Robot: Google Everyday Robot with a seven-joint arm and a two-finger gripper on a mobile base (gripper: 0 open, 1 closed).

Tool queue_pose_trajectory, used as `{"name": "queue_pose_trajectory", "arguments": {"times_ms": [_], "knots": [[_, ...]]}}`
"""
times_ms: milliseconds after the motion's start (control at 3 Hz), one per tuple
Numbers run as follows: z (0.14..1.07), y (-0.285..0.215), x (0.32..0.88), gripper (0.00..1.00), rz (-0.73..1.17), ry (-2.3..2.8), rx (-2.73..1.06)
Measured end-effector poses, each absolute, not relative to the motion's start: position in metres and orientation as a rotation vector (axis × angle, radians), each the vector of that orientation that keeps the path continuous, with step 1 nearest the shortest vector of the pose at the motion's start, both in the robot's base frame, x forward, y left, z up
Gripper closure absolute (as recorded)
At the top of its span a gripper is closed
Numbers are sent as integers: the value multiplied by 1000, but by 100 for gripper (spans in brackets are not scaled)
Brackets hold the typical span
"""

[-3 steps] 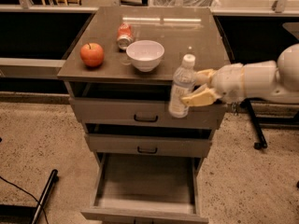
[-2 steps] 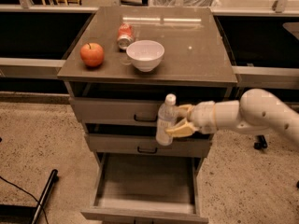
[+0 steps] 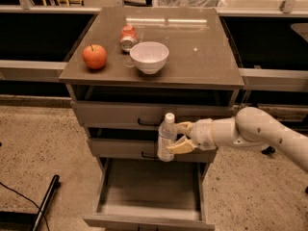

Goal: Place blue plastic bottle into bottom drawer

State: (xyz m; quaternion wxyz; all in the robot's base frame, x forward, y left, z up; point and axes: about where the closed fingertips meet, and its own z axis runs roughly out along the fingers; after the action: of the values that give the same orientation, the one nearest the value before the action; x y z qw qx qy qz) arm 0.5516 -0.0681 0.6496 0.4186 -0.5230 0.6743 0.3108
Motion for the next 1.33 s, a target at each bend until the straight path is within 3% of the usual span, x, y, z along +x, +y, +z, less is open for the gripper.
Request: {"name": "queue_pose_trajectory", "arguments": {"times_ms": [333,667,1333], "knots": [[618,-57,554,100,780,1669,-1279],[497,-22,544,100,807,1735,-1284],[385,36,529,100,910,1703,-1321]]}}
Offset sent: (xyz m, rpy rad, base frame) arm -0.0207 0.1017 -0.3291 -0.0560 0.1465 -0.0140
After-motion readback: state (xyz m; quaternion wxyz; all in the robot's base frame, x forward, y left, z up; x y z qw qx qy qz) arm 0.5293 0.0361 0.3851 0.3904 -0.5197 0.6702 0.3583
